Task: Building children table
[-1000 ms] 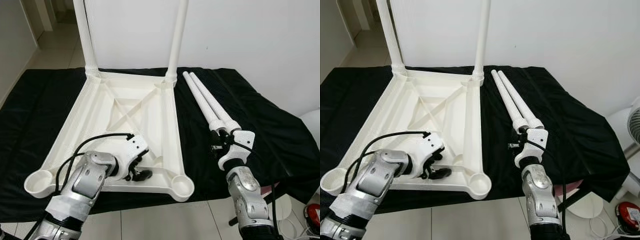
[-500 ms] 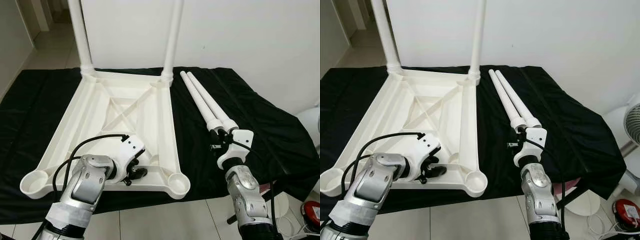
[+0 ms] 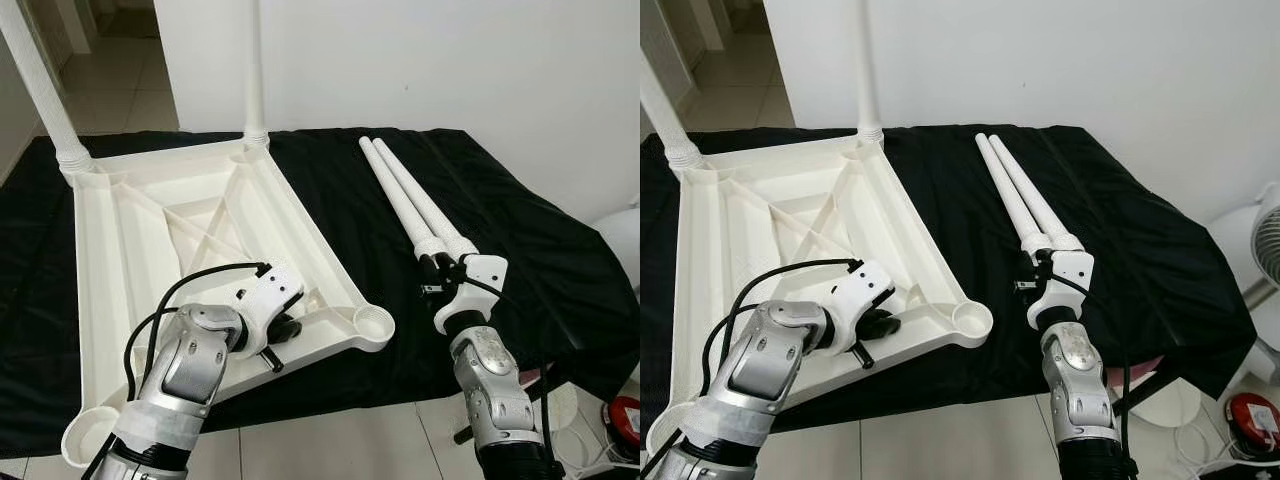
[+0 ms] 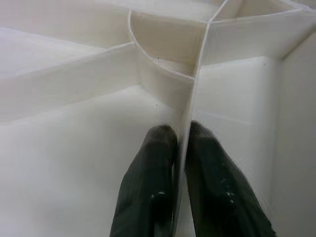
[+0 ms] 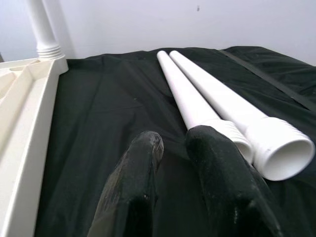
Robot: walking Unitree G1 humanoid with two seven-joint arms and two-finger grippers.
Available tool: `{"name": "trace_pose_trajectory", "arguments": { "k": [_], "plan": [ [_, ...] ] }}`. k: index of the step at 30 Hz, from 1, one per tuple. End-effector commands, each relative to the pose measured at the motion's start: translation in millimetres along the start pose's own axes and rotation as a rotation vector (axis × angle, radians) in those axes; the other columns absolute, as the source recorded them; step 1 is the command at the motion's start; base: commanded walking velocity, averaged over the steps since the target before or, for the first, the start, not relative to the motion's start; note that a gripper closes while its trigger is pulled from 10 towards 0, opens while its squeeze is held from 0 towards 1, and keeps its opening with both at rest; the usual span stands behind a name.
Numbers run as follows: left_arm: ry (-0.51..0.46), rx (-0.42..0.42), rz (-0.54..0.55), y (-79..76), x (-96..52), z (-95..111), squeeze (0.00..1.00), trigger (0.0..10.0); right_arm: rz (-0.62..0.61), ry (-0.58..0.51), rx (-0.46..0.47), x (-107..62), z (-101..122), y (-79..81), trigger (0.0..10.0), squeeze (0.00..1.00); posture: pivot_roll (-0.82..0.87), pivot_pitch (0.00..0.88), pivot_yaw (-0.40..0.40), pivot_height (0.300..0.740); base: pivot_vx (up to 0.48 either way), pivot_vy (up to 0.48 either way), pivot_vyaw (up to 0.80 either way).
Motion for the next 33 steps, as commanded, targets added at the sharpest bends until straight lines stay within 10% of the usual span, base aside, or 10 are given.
{"name": "trace_pose_trajectory", "arguments": {
  "k": [1, 10, 11, 17, 18, 33],
  "plan": [
    [-0.161, 0.064, 0.199, 4.2, 0.7, 24.8, 0.00, 10.0, -0.012, 0.007, 0.002, 0.2, -2.5, -2.0, 10.0, 0.00, -0.04, 0.000, -0.046, 0.740, 0.000, 0.000, 0.00],
    [-0.211, 0.155, 0.062, -16.7, 5.0, 30.6, 0.00, 10.0, -0.015, 0.002, 0.005, 2.1, -1.8, -1.5, 10.0, 0.00, -0.04, 0.000, -0.043, 0.740, 0.000, 0.000, 0.00],
    [-0.226, 0.128, 0.014, -22.5, 4.3, 31.8, 1.00, 10.0, -0.016, 0.001, 0.005, 1.8, -1.6, -1.7, 10.0, 0.00, -0.04, 0.000, -0.041, 0.740, 0.000, 0.000, 0.00],
    [-0.256, 0.200, 0.003, -24.7, 2.8, 38.2, 1.00, 10.0, -0.019, 0.001, 0.008, 1.9, -1.9, -1.9, 10.0, 0.00, -0.04, 0.000, -0.039, 0.740, 0.000, 0.000, 0.00],
    [-0.278, 0.221, 0.003, -24.9, 1.5, 41.6, 0.00, 10.0, -0.020, 0.001, 0.010, 2.2, -2.1, -1.7, 10.0, 0.00, -0.04, 0.000, -0.040, 0.740, 0.000, 0.000, 0.00],
    [-0.621, -0.050, 0.041, -10.6, -20.7, 92.4, 0.00, 10.0, -0.121, 0.028, 0.013, 18.5, -5.6, -14.2, 10.0, 0.00, -0.04, 0.000, -0.050, 0.740, 0.000, 0.000, 0.00]
  ]
}}
Point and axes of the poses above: a point about 5 cm out from each wrist's last joint towards the gripper, its own x axis pointing out of the wrist towards the gripper, its own z axis along the axis of the wrist's last joint, y = z × x, the point moved 2 cm from there along x, pointing out of the wrist towards the gripper, and after that the axes turned 13 degrees about -x, right-handed, at the moved point
